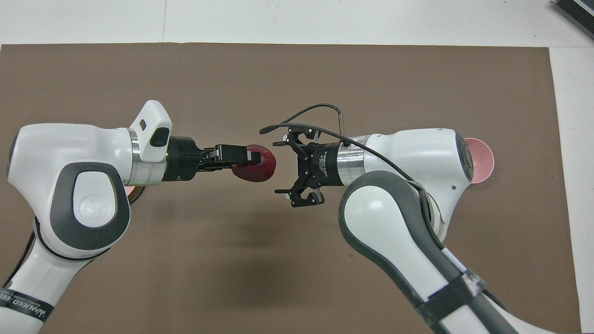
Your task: Move apple from plate to bowl
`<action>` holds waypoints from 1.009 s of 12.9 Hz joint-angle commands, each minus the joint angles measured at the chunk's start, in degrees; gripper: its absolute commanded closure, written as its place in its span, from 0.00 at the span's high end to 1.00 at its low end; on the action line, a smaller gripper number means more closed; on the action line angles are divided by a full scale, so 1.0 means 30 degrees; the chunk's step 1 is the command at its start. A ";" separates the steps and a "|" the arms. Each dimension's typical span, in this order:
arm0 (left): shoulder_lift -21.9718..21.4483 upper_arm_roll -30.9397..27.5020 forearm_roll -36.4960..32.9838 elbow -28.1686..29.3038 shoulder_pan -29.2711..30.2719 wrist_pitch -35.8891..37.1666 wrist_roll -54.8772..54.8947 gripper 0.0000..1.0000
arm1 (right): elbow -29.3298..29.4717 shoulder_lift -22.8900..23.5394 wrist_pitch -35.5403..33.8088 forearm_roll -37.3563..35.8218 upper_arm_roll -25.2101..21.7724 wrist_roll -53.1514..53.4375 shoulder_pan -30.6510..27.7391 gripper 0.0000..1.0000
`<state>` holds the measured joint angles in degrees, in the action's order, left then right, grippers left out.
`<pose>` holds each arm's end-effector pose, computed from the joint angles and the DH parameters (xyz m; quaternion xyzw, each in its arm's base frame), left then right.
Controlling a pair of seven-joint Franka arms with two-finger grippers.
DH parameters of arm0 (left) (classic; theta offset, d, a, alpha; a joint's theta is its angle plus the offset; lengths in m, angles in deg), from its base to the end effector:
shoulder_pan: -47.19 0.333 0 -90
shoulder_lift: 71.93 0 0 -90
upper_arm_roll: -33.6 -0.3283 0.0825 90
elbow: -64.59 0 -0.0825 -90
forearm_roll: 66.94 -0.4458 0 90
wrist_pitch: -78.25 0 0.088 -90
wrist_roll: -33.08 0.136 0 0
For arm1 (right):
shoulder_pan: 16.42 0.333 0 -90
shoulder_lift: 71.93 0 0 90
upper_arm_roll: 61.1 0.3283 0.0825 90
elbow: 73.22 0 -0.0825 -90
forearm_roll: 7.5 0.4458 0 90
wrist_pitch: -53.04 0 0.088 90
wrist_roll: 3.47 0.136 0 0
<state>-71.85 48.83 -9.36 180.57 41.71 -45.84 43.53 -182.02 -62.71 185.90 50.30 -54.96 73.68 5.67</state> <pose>0.5786 -0.2758 0.4435 0.9069 -0.0023 0.0238 0.4207 0.5975 0.3563 0.4159 -0.6703 0.6143 0.2516 0.3317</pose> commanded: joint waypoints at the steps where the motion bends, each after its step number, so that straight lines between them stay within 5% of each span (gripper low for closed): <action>1: -0.0844 -0.0271 0.0436 0.0742 -0.0924 -0.0065 -0.0875 0.00 | 0.0437 0.0351 0.0242 0.0419 0.0123 -0.0375 -0.0185 1.00; 13: -0.0640 -0.0154 0.1110 0.0129 -0.2098 -0.2028 -0.2457 0.00 | 0.0439 0.0234 0.0243 0.0214 0.0123 -0.0317 0.0313 0.95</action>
<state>-72.55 48.98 -7.11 180.79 36.45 -50.77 37.88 -181.32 -62.48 185.94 50.30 -54.86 73.61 6.60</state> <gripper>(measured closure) 0.260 0.004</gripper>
